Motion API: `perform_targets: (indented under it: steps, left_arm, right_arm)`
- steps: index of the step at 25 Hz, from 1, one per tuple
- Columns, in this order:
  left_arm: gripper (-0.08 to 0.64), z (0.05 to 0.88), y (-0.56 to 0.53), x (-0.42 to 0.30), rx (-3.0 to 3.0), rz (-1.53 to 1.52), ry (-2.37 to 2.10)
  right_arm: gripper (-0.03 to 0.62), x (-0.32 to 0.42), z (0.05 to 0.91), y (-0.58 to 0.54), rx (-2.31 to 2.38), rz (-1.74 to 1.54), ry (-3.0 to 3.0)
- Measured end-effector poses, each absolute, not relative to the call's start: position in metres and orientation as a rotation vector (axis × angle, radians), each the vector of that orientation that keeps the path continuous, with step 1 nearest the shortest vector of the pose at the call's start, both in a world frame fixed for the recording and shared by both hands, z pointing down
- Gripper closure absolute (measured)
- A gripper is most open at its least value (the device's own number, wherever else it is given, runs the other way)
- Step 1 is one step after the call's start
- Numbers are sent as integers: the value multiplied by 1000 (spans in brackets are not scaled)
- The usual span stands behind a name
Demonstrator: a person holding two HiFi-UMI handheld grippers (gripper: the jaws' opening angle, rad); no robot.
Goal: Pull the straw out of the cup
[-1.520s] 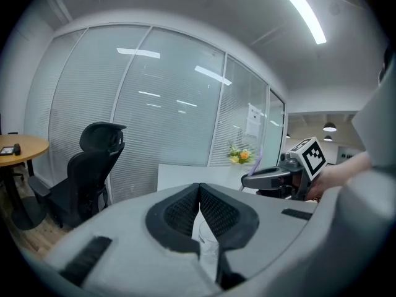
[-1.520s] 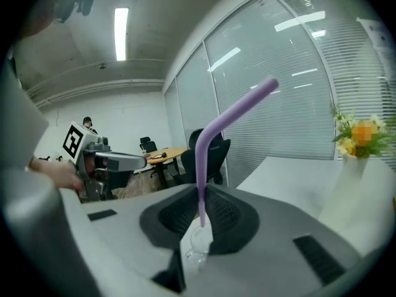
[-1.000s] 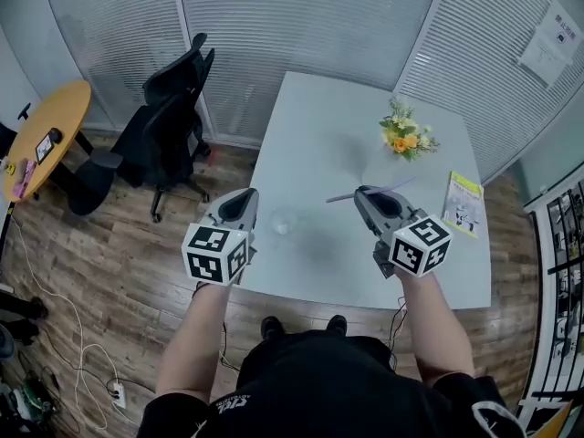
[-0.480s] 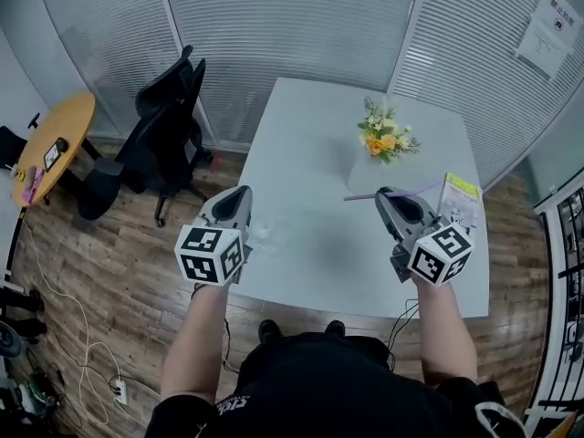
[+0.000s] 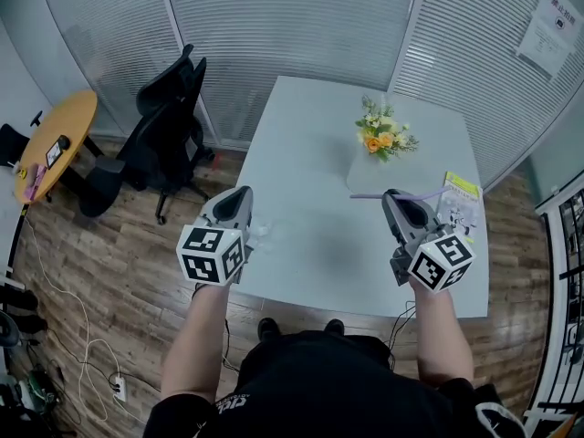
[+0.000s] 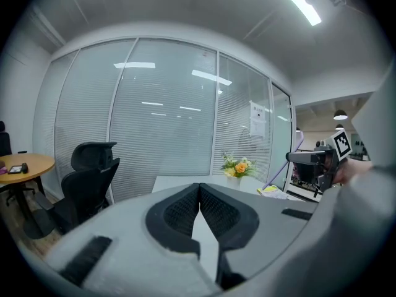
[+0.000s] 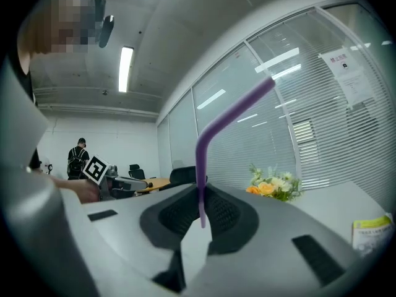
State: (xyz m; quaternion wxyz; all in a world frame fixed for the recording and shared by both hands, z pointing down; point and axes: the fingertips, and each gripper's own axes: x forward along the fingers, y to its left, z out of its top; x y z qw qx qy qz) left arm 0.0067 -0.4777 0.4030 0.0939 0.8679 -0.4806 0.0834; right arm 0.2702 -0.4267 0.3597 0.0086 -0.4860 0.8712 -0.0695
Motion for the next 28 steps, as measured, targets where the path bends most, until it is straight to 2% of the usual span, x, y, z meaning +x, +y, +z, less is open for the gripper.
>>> perform_targets:
  steps: [28]
  left_arm:
    - [548, 401, -470, -5, 2596, 238, -1409]
  right_arm:
    - [565, 253, 356, -417, -1506, -200, 2742]
